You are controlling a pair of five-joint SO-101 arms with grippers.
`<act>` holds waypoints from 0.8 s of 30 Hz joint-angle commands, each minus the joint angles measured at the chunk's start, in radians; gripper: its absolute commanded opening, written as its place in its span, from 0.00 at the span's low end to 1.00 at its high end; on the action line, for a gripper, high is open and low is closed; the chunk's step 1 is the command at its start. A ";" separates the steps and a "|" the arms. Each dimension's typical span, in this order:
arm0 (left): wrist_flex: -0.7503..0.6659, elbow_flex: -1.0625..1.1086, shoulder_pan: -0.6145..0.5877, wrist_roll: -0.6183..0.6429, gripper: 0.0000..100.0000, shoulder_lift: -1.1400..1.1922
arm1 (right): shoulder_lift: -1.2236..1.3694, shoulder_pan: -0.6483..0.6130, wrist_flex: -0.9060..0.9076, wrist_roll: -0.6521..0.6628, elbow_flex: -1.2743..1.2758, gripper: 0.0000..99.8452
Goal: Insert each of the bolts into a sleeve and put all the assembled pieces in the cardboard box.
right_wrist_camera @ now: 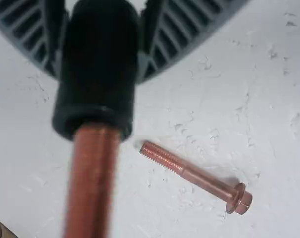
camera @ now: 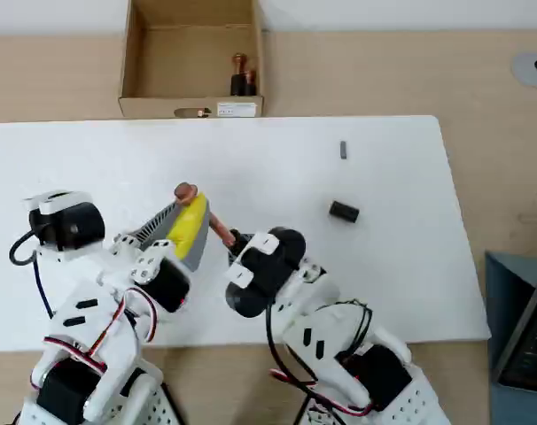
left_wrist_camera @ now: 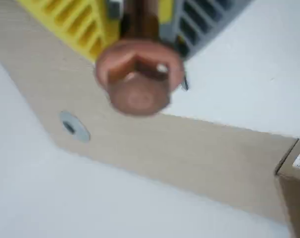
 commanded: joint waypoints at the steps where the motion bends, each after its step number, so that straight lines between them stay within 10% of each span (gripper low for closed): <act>1: -0.052 -0.011 0.002 -0.005 0.00 -0.008 | -0.125 -0.010 -0.026 0.008 -0.045 0.01; 24: -0.051 0.060 0.009 -0.048 0.00 -0.010 | -0.125 -0.008 -0.029 0.055 -0.068 0.01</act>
